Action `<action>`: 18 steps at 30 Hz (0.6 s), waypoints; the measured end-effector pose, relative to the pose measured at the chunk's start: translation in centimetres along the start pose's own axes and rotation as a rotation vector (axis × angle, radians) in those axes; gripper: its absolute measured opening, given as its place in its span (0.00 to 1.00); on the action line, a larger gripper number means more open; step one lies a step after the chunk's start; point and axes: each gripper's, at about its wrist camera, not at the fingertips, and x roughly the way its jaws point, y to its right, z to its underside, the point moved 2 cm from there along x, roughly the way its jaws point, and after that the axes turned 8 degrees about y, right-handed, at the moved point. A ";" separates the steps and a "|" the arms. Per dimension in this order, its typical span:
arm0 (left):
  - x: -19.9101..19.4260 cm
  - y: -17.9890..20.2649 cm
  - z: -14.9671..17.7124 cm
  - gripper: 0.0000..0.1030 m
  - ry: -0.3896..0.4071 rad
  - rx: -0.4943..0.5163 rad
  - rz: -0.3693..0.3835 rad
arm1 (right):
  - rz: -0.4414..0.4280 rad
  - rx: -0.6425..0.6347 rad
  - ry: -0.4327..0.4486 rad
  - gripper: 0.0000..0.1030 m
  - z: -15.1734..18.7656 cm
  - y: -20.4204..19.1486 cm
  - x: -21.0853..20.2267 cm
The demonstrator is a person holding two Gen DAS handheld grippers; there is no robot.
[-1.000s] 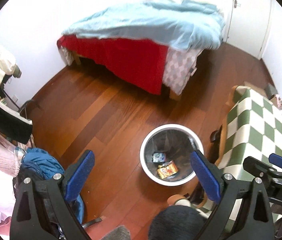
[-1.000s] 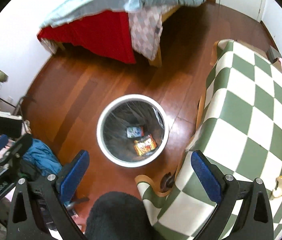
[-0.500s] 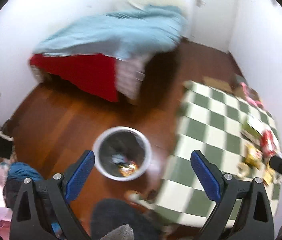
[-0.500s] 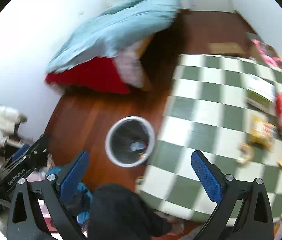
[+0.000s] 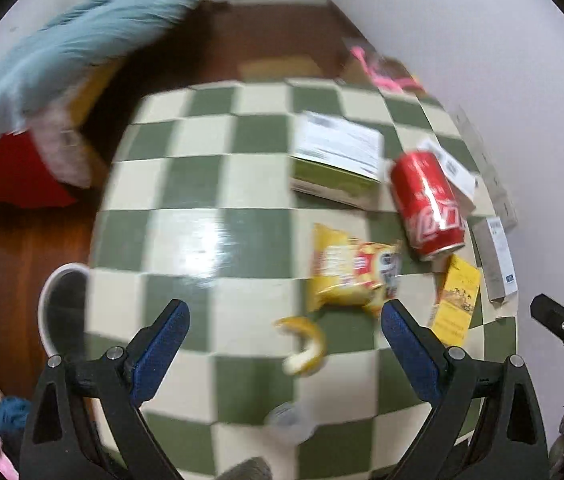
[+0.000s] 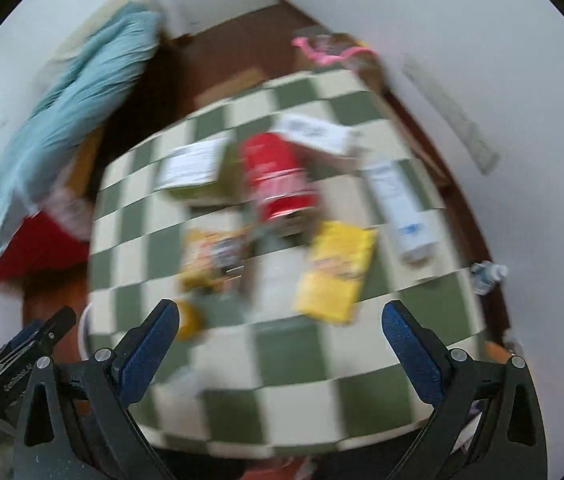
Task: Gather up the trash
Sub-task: 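Move both tools back from the bin to the table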
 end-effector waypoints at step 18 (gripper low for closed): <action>9.4 5.5 -0.5 0.64 -0.149 0.064 0.064 | 0.089 0.035 -0.125 0.80 -5.1 10.6 12.4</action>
